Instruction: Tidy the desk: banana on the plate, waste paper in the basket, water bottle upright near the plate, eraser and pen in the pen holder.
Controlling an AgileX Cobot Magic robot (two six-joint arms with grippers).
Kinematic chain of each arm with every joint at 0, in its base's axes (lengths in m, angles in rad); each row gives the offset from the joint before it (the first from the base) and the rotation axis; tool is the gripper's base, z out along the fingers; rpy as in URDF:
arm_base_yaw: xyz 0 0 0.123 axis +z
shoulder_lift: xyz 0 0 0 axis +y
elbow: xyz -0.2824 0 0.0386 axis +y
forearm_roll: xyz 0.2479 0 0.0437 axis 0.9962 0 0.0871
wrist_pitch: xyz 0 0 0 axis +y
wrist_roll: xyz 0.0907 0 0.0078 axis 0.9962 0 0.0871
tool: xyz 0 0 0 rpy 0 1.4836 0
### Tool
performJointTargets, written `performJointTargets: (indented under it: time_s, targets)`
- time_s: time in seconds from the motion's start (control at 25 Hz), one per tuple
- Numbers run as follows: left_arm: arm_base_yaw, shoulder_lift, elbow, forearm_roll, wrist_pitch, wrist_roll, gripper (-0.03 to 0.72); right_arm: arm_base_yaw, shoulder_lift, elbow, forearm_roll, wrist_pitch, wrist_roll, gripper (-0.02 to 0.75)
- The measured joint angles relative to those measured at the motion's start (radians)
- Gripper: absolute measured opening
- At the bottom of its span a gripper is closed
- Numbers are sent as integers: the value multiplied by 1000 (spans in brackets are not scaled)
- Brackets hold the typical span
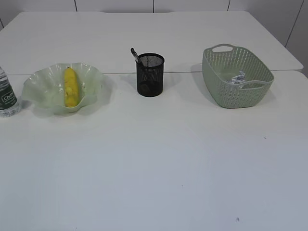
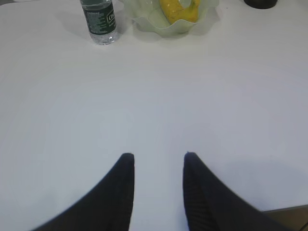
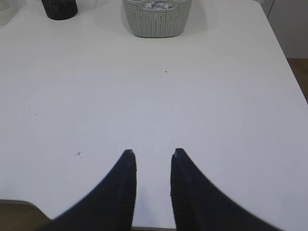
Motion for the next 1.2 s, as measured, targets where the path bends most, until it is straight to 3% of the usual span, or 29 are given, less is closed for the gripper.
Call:
performJointTargets:
  time_s: [0.72,1.0,1.2]
  targets:
    - [0,0,0,0,-2,0,239,0,0,0,0,-2,0,194]
    - [0,0,0,2,-2,0,410,0,0,0,0,-2,0,288]
    - [0,0,0,3,-2,0,450,0,0,0,0,-2,0,314]
